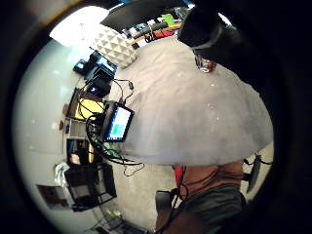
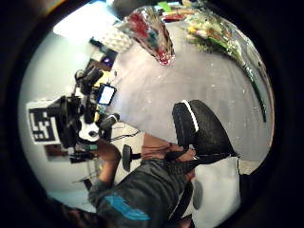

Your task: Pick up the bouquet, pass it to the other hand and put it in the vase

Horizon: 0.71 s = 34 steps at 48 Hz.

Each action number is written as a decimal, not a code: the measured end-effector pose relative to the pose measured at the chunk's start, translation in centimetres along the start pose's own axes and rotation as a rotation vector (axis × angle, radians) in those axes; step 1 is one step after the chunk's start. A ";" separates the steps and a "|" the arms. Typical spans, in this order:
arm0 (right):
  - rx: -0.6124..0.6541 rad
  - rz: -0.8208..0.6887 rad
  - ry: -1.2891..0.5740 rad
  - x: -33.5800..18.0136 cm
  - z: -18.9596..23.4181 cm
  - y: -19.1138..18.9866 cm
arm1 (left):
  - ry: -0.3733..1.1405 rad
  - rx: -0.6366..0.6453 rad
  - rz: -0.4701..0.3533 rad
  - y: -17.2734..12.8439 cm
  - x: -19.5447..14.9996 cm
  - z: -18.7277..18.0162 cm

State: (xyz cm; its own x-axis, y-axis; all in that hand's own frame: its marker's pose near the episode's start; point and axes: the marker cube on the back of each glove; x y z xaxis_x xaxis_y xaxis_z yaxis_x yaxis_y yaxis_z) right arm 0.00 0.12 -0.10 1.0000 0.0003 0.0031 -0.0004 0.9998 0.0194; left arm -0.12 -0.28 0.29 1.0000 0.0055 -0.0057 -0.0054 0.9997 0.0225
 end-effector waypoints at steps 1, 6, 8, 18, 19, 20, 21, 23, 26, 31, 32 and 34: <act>0.005 -0.001 -0.001 0.0 0.0 0.0 | 0.000 0.001 0.000 0.0 0.0 0.0; 0.016 -0.009 -0.016 0.2 0.8 -0.5 | -0.006 -0.003 0.002 0.3 0.1 0.0; 0.005 -0.006 -0.016 0.1 0.7 -0.3 | -0.003 -0.007 0.005 0.3 0.2 0.0; 0.035 -0.035 -0.013 -0.1 1.1 -1.1 | 0.009 -0.008 0.000 0.3 0.4 -0.3; 0.033 -0.036 -0.013 -0.2 1.0 -1.0 | 0.009 -0.008 0.001 0.3 0.4 -0.2; 0.030 -0.035 -0.012 -0.3 0.8 -0.8 | 0.010 -0.008 0.002 0.3 0.3 -0.2; 0.026 -0.035 -0.012 -0.3 0.7 -0.6 | 0.011 -0.009 0.002 0.3 0.3 -0.2; 0.025 -0.039 -0.009 -0.4 0.7 -0.6 | 0.013 -0.012 0.003 0.4 0.3 -0.3; 0.028 -0.050 -0.004 -0.4 1.0 -0.9 | 0.018 -0.013 0.006 0.4 0.3 -0.3; 0.004 -0.057 -0.006 -0.8 0.7 -0.2 | 0.024 -0.014 0.006 0.2 0.0 0.1; 0.002 -0.058 -0.006 -0.8 0.7 -0.2 | 0.025 -0.015 0.006 0.2 -0.1 0.1; 0.001 -0.060 -0.005 -0.7 0.8 -0.2 | 0.026 -0.017 0.004 0.2 -0.1 0.1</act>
State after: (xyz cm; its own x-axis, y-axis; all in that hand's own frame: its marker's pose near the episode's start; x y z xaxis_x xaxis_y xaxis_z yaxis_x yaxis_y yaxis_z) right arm -0.75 -0.11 0.65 0.9982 -0.0594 0.0072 0.0592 0.9980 0.0205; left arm -0.24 -0.05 0.42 0.9994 0.0099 -0.0321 -0.0098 0.9999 0.0052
